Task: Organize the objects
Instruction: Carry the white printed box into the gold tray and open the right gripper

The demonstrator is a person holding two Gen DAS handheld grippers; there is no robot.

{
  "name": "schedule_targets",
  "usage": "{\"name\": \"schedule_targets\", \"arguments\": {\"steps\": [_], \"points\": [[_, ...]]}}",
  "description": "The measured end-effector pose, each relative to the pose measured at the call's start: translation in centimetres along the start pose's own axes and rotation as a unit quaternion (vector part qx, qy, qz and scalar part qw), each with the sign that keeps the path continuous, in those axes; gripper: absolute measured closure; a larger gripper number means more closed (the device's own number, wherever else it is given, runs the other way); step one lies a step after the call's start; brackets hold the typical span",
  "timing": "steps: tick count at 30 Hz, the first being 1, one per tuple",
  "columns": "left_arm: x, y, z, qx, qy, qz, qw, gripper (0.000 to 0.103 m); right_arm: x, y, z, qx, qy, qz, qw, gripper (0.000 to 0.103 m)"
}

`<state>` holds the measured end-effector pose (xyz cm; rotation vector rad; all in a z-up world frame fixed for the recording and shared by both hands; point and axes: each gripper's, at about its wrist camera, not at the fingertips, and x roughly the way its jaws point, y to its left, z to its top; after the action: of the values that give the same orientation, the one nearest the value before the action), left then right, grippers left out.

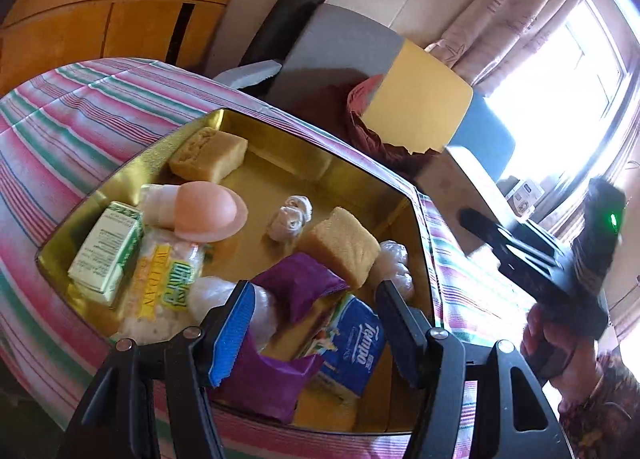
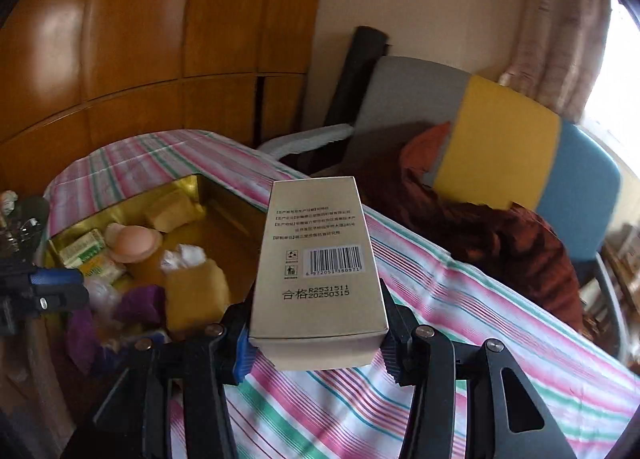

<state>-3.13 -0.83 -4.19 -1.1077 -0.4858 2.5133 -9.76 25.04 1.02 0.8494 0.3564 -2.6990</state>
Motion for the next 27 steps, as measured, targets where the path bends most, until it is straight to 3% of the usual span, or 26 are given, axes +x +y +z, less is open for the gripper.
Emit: {"name": "schedule_targets", "arguments": {"steps": [8, 16, 17, 21, 25, 27], "points": [[-1.1, 0.7, -0.3, 0.005, -0.003, 0.032, 0.9995, 0.039, 7.0, 5.8, 4.6, -0.086, 0.052, 0.064, 0.993, 0.052], [-1.4, 1.4, -0.2, 0.006, -0.004, 0.053, 0.9986, 0.039, 12.3, 9.8, 6.4, -0.172, 0.100, 0.109, 0.974, 0.053], [-1.4, 1.5, -0.2, 0.006, -0.005, 0.057, 0.9983, 0.039, 12.8, 10.1, 6.4, -0.180, 0.102, 0.107, 0.973, 0.052], [-1.4, 1.5, -0.3, 0.010, -0.008, 0.070, 0.9975, 0.039, 13.9, 10.0, 6.7, -0.167, 0.097, 0.064, 0.979, 0.026], [-1.3, 1.2, -0.3, 0.017, -0.012, 0.096, 0.9951, 0.039, 12.4, 7.5, 6.9, -0.095, 0.065, 0.043, 0.992, 0.018], [-1.3, 1.1, -0.2, 0.014, -0.015, 0.098, 0.9949, 0.039, 11.6, 6.4, 6.7, -0.064, 0.057, 0.011, 0.996, 0.016]]}}
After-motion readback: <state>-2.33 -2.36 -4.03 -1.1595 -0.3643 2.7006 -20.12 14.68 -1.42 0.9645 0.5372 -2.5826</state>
